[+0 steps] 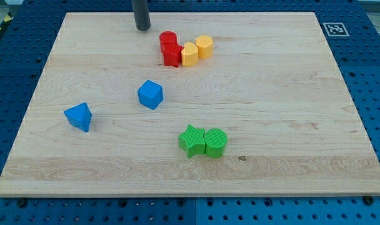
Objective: Adjust red and yellow blocks at the center of the board
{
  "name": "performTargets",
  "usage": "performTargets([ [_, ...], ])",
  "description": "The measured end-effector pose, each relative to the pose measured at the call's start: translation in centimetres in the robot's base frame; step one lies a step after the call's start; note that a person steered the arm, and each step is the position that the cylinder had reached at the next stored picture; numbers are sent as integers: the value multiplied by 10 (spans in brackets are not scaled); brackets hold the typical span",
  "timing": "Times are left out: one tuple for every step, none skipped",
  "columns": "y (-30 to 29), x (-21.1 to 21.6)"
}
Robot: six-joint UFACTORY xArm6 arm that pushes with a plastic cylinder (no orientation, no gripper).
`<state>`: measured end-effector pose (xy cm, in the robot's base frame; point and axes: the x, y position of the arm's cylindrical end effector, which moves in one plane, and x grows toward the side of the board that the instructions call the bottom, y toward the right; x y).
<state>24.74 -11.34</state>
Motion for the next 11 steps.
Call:
performTargets([
  [17, 21],
  [32, 29],
  [37, 31],
  [38, 40],
  [40, 44],
  [40, 44],
  [40, 44],
  [40, 42],
  [52, 4],
  [110, -5],
  [191, -1],
])
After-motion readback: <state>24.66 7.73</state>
